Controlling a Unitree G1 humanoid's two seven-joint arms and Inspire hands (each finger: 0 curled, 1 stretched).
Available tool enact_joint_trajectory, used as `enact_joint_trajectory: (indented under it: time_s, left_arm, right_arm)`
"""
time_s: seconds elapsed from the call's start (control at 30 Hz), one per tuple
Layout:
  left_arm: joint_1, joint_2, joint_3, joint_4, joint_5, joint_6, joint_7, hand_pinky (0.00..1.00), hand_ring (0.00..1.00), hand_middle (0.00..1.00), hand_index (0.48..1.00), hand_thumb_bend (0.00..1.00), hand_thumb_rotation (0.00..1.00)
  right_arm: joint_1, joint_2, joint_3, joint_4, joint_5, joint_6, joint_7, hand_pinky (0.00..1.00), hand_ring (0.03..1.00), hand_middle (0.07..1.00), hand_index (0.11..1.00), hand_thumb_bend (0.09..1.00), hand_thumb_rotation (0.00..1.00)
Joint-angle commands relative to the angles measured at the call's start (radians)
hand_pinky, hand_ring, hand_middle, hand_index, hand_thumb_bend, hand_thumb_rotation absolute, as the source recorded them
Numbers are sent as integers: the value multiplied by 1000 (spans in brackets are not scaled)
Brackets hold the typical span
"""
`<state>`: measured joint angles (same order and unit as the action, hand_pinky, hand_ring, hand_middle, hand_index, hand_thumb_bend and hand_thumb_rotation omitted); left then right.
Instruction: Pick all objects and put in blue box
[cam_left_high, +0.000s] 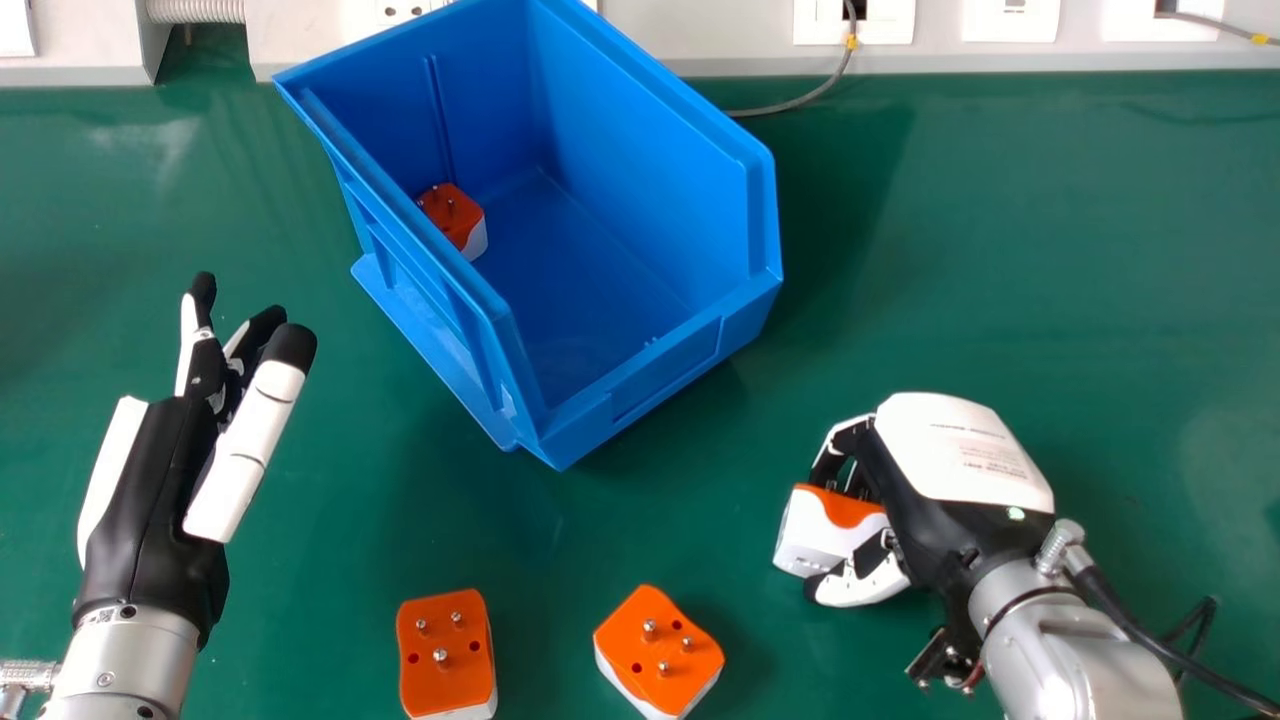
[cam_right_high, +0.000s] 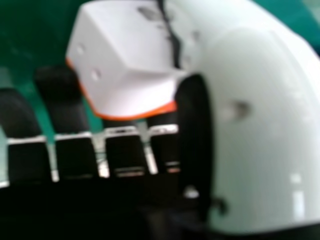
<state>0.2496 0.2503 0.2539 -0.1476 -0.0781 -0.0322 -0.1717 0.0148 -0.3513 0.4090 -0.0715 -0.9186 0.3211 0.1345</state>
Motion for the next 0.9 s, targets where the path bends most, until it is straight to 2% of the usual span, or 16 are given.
enact_joint_trajectory:
  time_s: [0.0, 0.07, 0.13, 0.23, 0.27, 0.43, 0.6, 0.63, 0.7, 0.87]
  left_arm:
    - [-9, 10, 2, -9, 3, -11, 0, 910, 948, 950, 987, 734, 862]
    - [-9, 9, 2, -7, 4, -12, 1, 910, 948, 950, 987, 732, 862]
    - [-9, 9, 2, -8, 4, -10, 2, 911, 950, 951, 987, 731, 862]
    - [-8, 8, 2, -10, 4, -9, 3, 913, 952, 954, 987, 728, 862]
    - [-8, 7, 2, -10, 4, -9, 3, 914, 953, 954, 987, 728, 862]
    - [-10, 6, 2, -4, 0, -12, 1, 915, 954, 955, 987, 727, 862]
    - [-14, 5, 1, 2, -1, -14, 2, 916, 955, 956, 987, 725, 862]
    - [-15, 4, 1, 3, -1, -14, 2, 916, 955, 956, 987, 724, 862]
    - [-18, 4, -1, 4, 0, -14, 3, 916, 955, 956, 987, 724, 862]
    - [-26, 3, -5, 14, 7, -14, 7, 916, 955, 956, 987, 724, 862]
  right_arm:
    - [23, -7, -7, -50, -10, 2, -4, 371, 451, 525, 503, 494, 83]
    - [39, -6, -23, -88, -5, 11, -4, 396, 479, 543, 501, 492, 96]
    - [64, -4, -48, -147, 11, 16, -1, 366, 444, 522, 496, 490, 107]
    - [107, -5, -94, -243, 36, 15, -4, 212, 274, 367, 483, 488, 126]
    - [122, -2, -113, -278, 44, 14, -7, 184, 248, 343, 481, 487, 131]
    - [182, 27, -181, -436, 75, 17, -8, 139, 209, 303, 478, 486, 140]
    - [188, 45, -216, -528, 108, -46, -33, 159, 198, 277, 476, 486, 143]
    - [178, 44, -220, -536, 117, -66, -37, 208, 196, 259, 474, 486, 144]
    - [152, 40, -223, -542, 124, -100, -39, 222, 190, 241, 473, 486, 144]
    - [79, 55, -221, -519, 169, -174, -49, 312, 267, 301, 476, 487, 147]
